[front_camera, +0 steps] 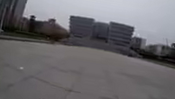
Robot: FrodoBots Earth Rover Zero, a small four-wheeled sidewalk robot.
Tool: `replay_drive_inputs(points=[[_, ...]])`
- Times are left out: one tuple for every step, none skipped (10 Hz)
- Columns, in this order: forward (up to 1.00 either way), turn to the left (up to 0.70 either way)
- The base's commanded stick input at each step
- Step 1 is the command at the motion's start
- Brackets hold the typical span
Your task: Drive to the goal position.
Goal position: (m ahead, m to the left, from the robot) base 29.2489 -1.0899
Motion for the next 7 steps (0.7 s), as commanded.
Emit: replay_drive_inputs(points=[[1.0,0.02],[1.0,0.02],[1.0,0.02],[1.0,0.02],[1.0,0.02],[1.0,0.02],[1.0,0.02]])
